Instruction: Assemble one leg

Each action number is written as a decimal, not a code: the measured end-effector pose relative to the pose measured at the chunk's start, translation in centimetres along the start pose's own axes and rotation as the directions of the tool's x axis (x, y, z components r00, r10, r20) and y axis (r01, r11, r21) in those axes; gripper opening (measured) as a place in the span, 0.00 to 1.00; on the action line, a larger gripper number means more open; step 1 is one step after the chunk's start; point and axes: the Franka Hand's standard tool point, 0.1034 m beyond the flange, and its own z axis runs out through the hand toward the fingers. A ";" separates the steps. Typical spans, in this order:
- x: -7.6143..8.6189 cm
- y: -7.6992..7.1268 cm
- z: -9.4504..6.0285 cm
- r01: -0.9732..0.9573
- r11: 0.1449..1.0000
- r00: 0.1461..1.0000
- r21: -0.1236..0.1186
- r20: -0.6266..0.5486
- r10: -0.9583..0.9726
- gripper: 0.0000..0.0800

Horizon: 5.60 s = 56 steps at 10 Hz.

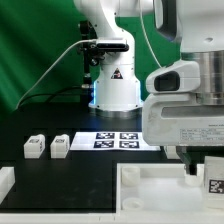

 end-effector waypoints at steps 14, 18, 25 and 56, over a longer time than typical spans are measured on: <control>-0.1 1.5 0.2 -0.927 0.360 0.371 0.107 0.110 0.922 0.40; -0.3 0.5 0.1 -0.638 0.765 0.770 0.094 0.042 0.637 0.81; 0.2 0.7 0.0 0.155 0.988 0.987 -0.030 -0.036 -0.156 0.81; -0.5 1.2 0.3 -0.758 0.651 0.653 0.044 0.044 0.756 0.38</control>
Offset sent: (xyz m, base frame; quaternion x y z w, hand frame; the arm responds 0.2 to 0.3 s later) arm 0.0000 0.0000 0.0000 0.0000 0.0000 0.2667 0.9638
